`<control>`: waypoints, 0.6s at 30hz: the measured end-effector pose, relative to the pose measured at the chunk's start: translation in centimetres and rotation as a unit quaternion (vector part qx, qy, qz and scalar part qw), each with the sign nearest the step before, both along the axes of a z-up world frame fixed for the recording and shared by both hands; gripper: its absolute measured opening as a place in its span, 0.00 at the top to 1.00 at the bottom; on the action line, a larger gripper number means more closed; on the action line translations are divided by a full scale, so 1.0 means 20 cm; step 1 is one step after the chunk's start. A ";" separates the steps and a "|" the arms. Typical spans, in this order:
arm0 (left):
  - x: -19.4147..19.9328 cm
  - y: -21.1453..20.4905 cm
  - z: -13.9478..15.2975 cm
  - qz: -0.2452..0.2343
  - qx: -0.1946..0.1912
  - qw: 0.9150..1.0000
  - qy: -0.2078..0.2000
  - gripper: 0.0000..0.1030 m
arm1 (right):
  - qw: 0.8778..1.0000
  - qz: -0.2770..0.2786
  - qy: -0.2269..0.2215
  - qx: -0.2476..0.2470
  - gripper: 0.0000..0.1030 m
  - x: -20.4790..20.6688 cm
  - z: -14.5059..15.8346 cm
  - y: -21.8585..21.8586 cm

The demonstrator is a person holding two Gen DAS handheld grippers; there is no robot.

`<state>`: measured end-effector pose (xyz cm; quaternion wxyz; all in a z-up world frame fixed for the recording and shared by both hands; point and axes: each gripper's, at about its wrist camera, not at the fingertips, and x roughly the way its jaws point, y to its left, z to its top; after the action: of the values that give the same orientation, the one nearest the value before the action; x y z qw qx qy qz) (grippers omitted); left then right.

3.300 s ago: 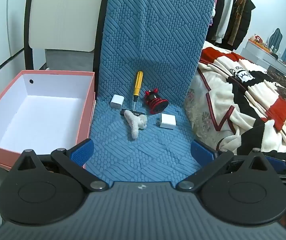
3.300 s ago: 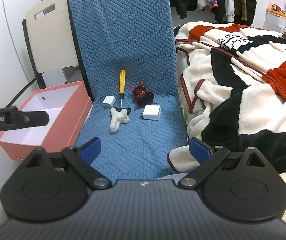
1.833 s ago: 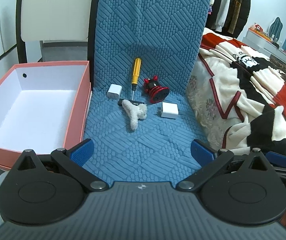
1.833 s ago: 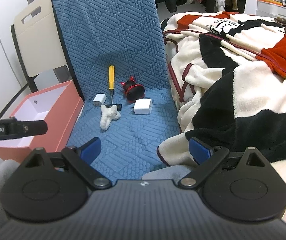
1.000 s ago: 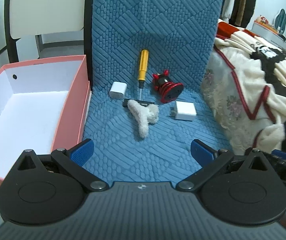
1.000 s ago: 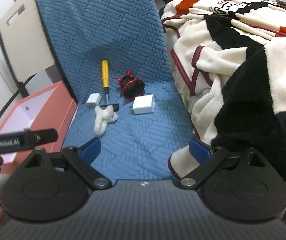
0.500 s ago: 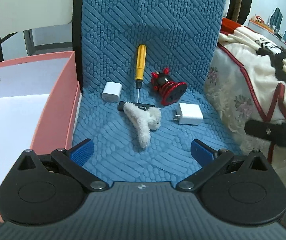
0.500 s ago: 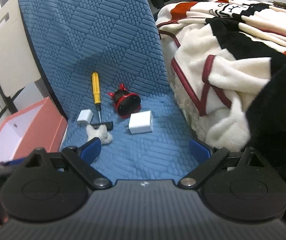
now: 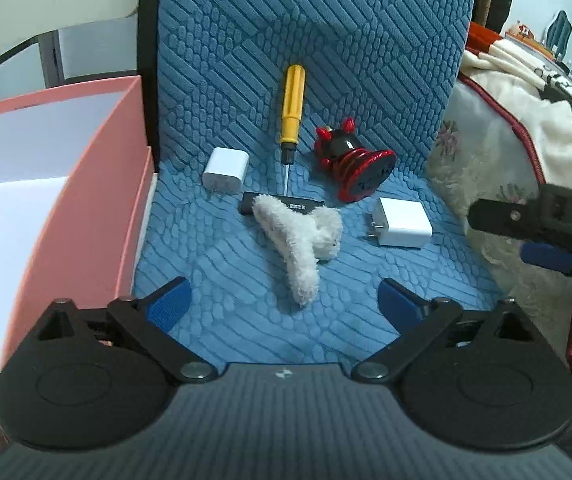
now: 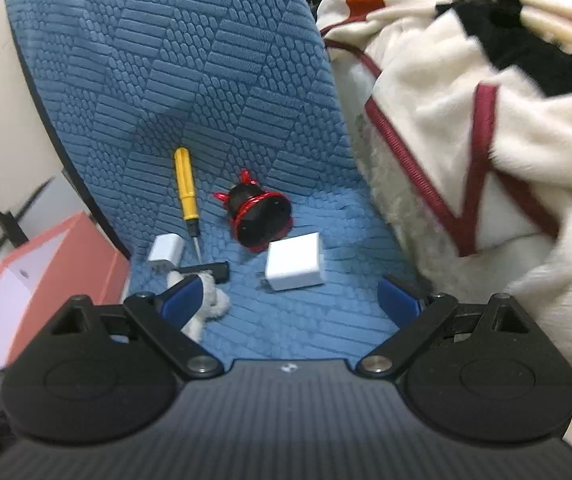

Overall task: Organize rigid objects
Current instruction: 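Grasp the white plush toy with the left tool while the right tool grasps the white adapter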

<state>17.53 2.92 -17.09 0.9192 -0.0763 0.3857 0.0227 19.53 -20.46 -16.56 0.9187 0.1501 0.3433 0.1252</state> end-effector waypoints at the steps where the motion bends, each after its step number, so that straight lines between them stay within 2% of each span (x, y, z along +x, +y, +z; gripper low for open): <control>1: 0.01 -0.01 -0.01 -0.001 0.003 1.000 0.000 0.08 | 1.000 0.000 0.002 0.002 0.14 0.02 -0.01 0.00; 4: 0.06 -0.01 -0.05 -0.007 -0.005 1.000 0.006 0.14 | 1.000 -0.002 0.014 -0.001 0.16 0.10 -0.05 0.01; 10: 0.15 0.00 -0.10 -0.014 -0.012 1.000 0.013 0.34 | 0.999 0.012 0.045 -0.011 0.25 0.25 -0.14 0.06; 14: 0.22 0.02 -0.14 -0.006 -0.018 1.000 0.019 0.48 | 0.998 0.029 0.052 -0.016 0.26 0.33 -0.17 0.11; 18: 0.28 0.05 -0.19 -0.004 -0.039 0.999 0.030 0.55 | 0.996 0.039 0.067 -0.043 0.26 0.37 -0.20 0.14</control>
<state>23.15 3.96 -20.88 0.9037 -0.1096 0.4139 0.0061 27.03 -17.61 -20.63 0.8938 0.1051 0.4143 0.1354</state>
